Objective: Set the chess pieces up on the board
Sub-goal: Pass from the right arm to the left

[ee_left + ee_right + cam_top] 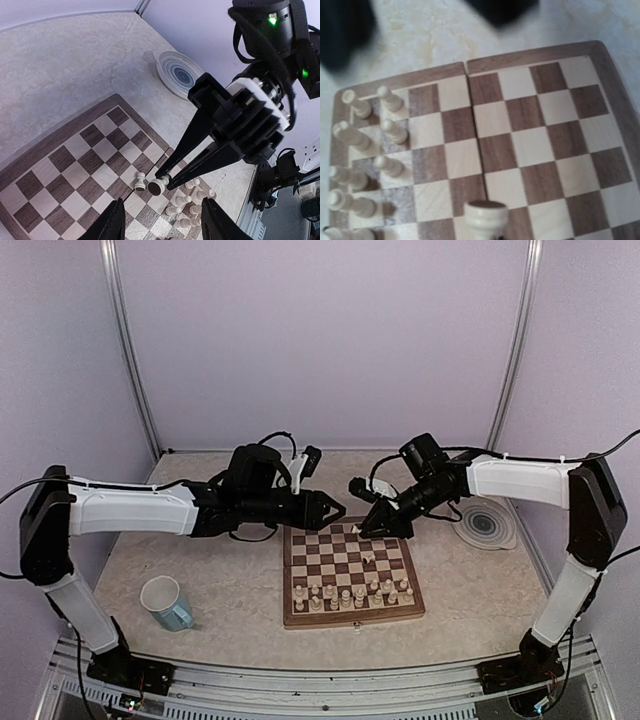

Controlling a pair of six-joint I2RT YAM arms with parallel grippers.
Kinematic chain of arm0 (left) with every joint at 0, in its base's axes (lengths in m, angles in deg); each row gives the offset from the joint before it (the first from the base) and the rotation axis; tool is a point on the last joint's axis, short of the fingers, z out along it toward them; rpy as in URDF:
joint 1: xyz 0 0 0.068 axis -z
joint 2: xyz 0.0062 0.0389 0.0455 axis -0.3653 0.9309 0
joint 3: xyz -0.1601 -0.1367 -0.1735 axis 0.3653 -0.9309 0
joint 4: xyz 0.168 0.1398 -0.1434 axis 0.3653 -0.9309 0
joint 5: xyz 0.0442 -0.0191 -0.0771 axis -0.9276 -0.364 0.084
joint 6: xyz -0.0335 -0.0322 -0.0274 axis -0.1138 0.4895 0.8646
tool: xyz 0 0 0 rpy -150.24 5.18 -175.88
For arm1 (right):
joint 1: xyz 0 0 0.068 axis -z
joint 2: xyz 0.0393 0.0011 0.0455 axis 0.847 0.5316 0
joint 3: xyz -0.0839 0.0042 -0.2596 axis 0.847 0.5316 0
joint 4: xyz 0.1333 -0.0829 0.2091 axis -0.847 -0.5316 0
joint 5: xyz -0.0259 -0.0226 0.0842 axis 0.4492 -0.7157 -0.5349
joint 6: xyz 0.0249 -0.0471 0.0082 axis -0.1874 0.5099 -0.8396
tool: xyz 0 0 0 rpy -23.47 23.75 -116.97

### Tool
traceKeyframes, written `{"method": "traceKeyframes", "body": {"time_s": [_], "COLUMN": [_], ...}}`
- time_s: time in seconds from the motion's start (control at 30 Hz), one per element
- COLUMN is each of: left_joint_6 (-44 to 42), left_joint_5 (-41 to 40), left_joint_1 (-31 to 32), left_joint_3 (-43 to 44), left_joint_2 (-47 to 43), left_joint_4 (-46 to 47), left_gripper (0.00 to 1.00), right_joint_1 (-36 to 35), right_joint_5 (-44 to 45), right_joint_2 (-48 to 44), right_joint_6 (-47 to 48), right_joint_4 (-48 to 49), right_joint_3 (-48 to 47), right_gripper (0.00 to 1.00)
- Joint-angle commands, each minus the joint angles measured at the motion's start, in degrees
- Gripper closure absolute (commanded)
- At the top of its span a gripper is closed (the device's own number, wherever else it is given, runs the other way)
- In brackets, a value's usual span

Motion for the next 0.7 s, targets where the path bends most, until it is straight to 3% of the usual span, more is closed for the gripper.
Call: {"method": "traceKeyframes", "body": {"time_s": [0.0, 0.37, 0.67], "left_joint_6": [2.94, 6.8, 8.02], "left_joint_5": [5.99, 14.32, 18.13], "left_joint_1": [0.08, 0.05, 0.07], "left_joint_3": [1.54, 3.37, 3.91], "left_joint_2": [3.42, 9.84, 12.0], "left_joint_4": [3.91, 8.34, 10.82], "left_gripper": [0.48, 0.58, 0.83], "right_joint_1": [0.29, 0.04, -0.23], "right_joint_5": [-3.14, -5.16, -5.01], "right_joint_2": [-2.15, -2.99, -3.44], "right_joint_6": [0.14, 0.34, 0.74], "right_joint_4": [-2.97, -3.68, -3.7], "right_joint_3": [-1.9, -2.2, -1.44], "right_gripper": [0.88, 0.87, 0.87]}}
